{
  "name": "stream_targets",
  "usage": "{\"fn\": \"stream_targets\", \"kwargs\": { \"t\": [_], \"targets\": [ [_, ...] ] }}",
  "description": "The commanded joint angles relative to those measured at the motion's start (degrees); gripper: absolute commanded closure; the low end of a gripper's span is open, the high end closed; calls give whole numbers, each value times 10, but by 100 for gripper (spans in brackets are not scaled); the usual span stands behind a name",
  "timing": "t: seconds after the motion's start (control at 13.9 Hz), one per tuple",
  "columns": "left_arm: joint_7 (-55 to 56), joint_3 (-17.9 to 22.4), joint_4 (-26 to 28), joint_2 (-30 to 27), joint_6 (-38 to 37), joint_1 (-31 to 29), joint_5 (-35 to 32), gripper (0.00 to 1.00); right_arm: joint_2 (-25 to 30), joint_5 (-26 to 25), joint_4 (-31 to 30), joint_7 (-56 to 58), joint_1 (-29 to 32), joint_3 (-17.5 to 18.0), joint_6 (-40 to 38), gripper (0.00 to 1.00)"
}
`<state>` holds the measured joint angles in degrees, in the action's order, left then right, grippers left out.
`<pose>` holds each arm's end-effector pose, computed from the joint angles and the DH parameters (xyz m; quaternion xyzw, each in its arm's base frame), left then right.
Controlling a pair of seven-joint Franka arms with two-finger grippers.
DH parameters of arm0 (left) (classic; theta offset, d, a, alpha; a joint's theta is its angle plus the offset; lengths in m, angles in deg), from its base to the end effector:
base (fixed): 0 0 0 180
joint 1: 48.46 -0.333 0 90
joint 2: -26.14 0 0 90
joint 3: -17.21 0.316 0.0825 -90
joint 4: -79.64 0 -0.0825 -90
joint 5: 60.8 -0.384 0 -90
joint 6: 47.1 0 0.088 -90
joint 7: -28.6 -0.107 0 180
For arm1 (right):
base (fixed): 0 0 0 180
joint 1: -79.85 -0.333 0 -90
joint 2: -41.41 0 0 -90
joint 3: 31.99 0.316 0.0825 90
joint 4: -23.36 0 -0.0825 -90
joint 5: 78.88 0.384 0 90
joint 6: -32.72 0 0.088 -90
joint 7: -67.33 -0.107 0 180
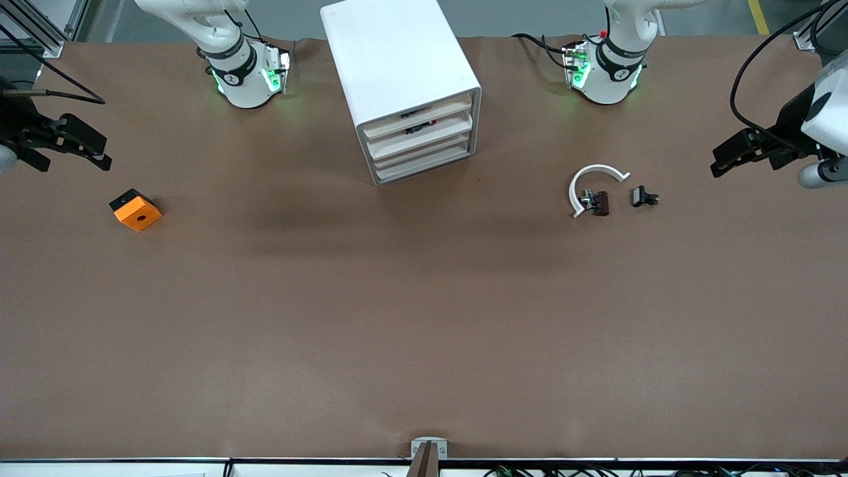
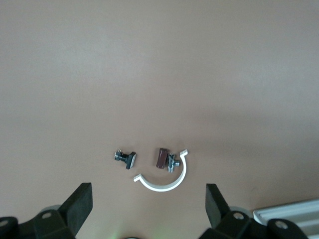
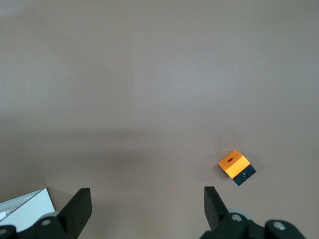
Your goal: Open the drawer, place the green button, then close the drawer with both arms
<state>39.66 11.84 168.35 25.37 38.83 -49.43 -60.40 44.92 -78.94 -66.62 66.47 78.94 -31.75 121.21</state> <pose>0.5416 -0.0428 0.6363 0.9982 0.0579 -0.0178 0.0005 0.5328 0.0107 0.6556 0.9998 0.0025 0.0176 0.0003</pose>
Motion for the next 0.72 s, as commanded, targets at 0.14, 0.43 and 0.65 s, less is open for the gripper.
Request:
{"fn": "stream_targets", "kwargs": {
  "t": [0.14, 0.43, 0.65],
  "targets": [
    [-38, 20, 30, -30, -9, 11, 7, 0, -3, -7, 8, 2, -2, -1, -6, 0],
    [-39, 19, 30, -33, -10, 7, 6, 0, -3, -7, 8, 2, -3, -1, -6, 0],
    [-39, 14, 29, -31, -10, 10, 4, 0, -3, -7, 8, 2, -5, -1, -6, 0]
  ]
}}
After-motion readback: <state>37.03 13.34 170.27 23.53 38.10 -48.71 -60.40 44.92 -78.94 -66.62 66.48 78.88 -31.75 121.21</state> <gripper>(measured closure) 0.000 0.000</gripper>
